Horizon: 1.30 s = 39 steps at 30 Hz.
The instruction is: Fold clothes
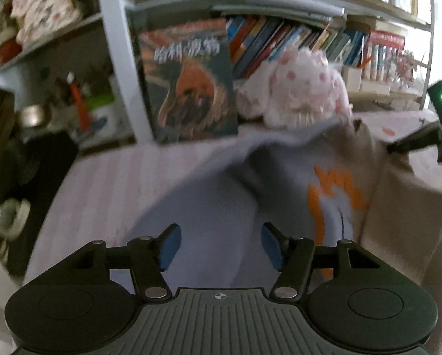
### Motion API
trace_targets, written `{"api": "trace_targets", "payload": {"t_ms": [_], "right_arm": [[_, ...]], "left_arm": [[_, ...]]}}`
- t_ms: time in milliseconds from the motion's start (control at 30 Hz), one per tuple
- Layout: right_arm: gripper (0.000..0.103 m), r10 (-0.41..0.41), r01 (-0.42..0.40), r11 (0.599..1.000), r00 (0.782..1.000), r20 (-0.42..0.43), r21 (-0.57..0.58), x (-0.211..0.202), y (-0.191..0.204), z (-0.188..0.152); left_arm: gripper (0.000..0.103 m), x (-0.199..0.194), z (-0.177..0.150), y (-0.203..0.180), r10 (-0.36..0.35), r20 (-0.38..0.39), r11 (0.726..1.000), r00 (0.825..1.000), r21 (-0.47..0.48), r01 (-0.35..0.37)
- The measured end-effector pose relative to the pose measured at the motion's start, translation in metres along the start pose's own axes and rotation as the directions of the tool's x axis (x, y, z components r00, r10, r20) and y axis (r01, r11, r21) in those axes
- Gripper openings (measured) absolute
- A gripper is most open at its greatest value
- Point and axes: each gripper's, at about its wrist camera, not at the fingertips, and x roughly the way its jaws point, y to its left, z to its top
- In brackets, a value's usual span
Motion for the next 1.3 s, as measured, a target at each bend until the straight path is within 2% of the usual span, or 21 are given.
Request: {"api": "trace_targets", "payload": {"t_ms": [67,100,233,333,533,733,900,1100,1233,1300], "right_arm": [[0.022,0.011,-0.012,0.999,1.0,0.019,0.037,-0.009,-0.001,-0.001],[0.034,0.022,-0.023,0.998,0.999,0.036,0.05,-0.017,-0.001,-0.003],[0.042,0.072,-0.077,0.996,0.993,0.099,0.051,-0.056,0.013,-0.015],[0.045,0.12,-0.126,0.991,0.985,0.121,0.039,-0.087,0.03,-0.031],[0.05,0.225,-0.226,0.974,0.969,0.1,-0.005,-0.137,0.074,-0.072],[0.054,0.283,-0.28,0.958,0.958,0.051,-0.052,-0.159,0.111,-0.106],[0.054,0.319,-0.318,0.945,0.948,0.0,-0.08,-0.162,0.135,-0.12],[0.056,0.325,-0.317,0.935,0.945,0.03,-0.156,-0.173,0.153,-0.118],[0.066,0.391,-0.377,0.898,0.92,0.019,-0.225,-0.178,0.169,-0.12],[0.067,0.418,-0.404,0.874,0.908,-0.004,-0.269,-0.178,0.181,-0.121]], "left_arm": [[0.061,-0.004,-0.012,-0.001,-0.002,-0.015,1.0,1.0,-0.025,0.001],[0.061,-0.005,-0.017,-0.001,-0.002,-0.021,1.0,1.0,-0.031,0.001],[0.062,-0.006,-0.035,-0.008,-0.004,-0.042,1.0,0.999,-0.009,0.003],[0.062,-0.006,-0.042,-0.014,-0.009,-0.049,1.0,0.999,0.021,0.01],[0.066,-0.009,-0.047,-0.02,-0.026,-0.032,0.998,0.999,0.058,0.028],[0.067,-0.011,-0.054,-0.024,-0.048,-0.034,0.994,0.998,0.1,0.051],[0.067,-0.013,-0.062,-0.023,-0.049,-0.043,0.991,0.998,0.119,0.054],[0.067,-0.024,-0.073,-0.005,0.022,-0.044,0.994,0.999,0.111,-0.017],[0.067,-0.026,-0.082,0.016,0.064,-0.057,0.994,0.996,0.088,-0.059],[0.067,-0.022,-0.085,0.023,0.089,-0.074,0.993,0.993,0.086,-0.083]]}}
